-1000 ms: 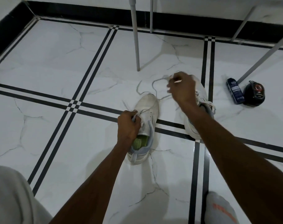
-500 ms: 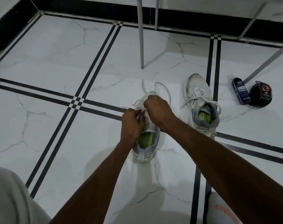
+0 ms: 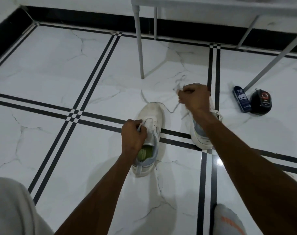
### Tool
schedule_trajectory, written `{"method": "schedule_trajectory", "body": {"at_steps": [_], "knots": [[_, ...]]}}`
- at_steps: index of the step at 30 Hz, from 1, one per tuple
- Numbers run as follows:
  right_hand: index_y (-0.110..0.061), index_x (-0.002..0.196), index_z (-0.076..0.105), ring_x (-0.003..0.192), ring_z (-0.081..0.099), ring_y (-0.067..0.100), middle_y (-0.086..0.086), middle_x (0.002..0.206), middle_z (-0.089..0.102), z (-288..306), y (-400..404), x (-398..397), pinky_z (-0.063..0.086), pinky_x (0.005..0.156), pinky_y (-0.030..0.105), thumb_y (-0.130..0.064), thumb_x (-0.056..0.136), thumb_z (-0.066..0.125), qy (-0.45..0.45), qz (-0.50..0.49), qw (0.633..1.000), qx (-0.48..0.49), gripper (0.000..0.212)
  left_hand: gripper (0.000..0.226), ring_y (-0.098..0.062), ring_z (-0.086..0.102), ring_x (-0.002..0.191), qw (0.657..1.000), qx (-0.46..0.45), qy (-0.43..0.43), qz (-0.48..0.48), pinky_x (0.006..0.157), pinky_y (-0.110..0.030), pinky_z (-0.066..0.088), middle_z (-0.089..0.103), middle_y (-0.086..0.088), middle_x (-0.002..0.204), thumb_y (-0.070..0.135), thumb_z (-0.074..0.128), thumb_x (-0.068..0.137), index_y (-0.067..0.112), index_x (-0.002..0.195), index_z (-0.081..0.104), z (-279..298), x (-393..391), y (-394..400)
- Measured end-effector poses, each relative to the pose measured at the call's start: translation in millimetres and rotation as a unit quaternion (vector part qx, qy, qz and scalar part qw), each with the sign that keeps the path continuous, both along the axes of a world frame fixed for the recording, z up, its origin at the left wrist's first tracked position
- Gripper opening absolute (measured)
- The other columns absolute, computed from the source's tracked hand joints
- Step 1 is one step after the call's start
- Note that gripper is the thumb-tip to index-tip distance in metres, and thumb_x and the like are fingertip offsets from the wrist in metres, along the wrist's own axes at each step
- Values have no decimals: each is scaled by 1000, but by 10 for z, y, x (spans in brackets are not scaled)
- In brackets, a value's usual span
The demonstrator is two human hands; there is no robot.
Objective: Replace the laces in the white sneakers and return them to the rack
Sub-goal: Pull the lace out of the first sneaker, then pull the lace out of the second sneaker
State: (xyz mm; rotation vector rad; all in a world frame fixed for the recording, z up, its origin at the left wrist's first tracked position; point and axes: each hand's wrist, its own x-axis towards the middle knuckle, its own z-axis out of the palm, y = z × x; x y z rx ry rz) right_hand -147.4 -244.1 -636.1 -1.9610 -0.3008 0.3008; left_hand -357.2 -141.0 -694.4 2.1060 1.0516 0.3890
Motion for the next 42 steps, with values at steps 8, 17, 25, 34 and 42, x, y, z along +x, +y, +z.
{"method": "schedule_trajectory", "body": {"at_steps": [8,17,25,34,42], "knots": [[-10,97,77,67,69,12,5,85,75,334,-33,-115,61,70,33,-18,85,78,-46,239,964,-110,15,83,-23,46,127,996,1,-40,-81,109,-34,30,55,-5,137,35,88,73,16,143,48,183,509,226],[-3,115,69,88,69,17,16,105,73,1300,-525,247,58,79,31,-12,91,71,43,181,974,132,26,7,-15,62,102,978,-28,-51,-199,100,-50,45,60,18,92,23,75,88,16,89,76,242,1160,66],[-2,108,63,97,59,19,10,105,65,701,-718,296,47,104,51,-19,93,69,140,62,976,155,24,19,-30,76,87,933,-251,-189,-177,84,-34,61,73,-26,95,4,67,95,-15,96,68,1005,1340,-156],[-16,116,56,86,64,21,5,98,70,579,-974,142,47,101,58,-23,103,51,344,78,885,303,16,10,-32,75,93,899,-309,-266,-159,95,-43,58,75,-17,91,5,69,93,-3,100,73,1509,1861,-307],[-10,97,53,67,54,14,10,84,60,769,-2014,477,53,67,27,-13,100,57,129,-15,977,169,6,15,-27,73,88,848,-469,-184,-163,85,-31,61,73,-18,92,6,66,96,-7,104,69,1115,2000,-1172]]}}
